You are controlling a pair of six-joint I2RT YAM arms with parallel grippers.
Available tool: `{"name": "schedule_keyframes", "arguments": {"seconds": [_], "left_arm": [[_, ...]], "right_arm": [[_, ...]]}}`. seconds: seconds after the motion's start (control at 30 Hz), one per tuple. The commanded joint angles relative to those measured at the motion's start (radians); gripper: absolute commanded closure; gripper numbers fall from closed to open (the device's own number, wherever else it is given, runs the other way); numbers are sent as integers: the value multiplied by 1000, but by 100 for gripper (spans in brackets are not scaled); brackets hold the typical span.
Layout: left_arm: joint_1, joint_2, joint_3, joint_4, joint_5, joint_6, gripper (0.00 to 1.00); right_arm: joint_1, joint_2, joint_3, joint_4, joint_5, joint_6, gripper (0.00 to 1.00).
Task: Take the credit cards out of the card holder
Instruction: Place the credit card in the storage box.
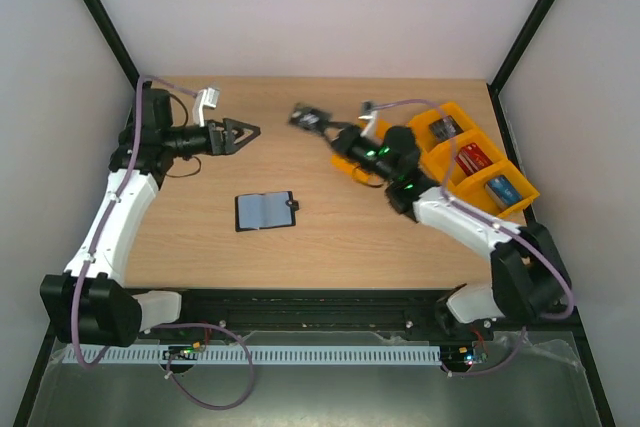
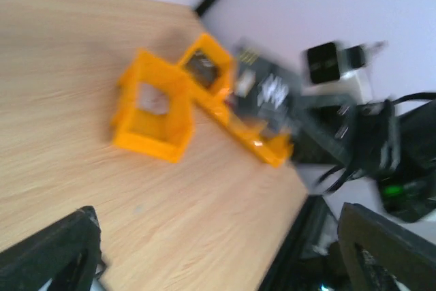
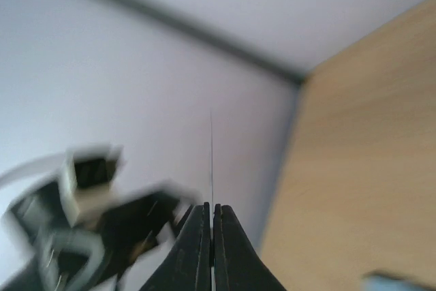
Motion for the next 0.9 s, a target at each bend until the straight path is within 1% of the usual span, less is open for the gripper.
{"name": "schedule_keyframes", "arguments": {"seconds": [0.0,0.03,0.1,0.17,0.23,0.3,0.43,0.53,0.6,0.73,0.87], "left_arm": [[73,-21,-118,18,-178,-61,1],[94,-23,-151,38,-174,-84,1],[132,-25,-208,83,-154,-128,1],[158,-31,-257,128,-147,-160,1],[169,-36,-294,153,-164,-173,1],[170,-37,-319,155,-186,-173,1],[173,-36,-388,179,-212,-200,1],[177,-28,-420,217,-184,-215,1],[177,-19,-413,221,-171,-212,1],[180,2,-398,214,-166,-193,1],[182,25,-399,223,-158,-192,1]], "right_arm": [[-285,-131,53,-606,233,-194,98],[-367,-146,54,-676,252,-235,98],[-536,-156,52,-750,256,-298,98],[-668,-129,61,-770,245,-336,98],[-764,-54,94,-781,211,-355,98],[-827,60,158,-800,138,-367,98],[-867,272,300,-814,66,-384,98],[-868,400,416,-848,50,-392,98],[-867,445,449,-845,88,-382,98],[-868,478,473,-806,157,-366,98],[-869,529,505,-803,187,-347,98]]}}
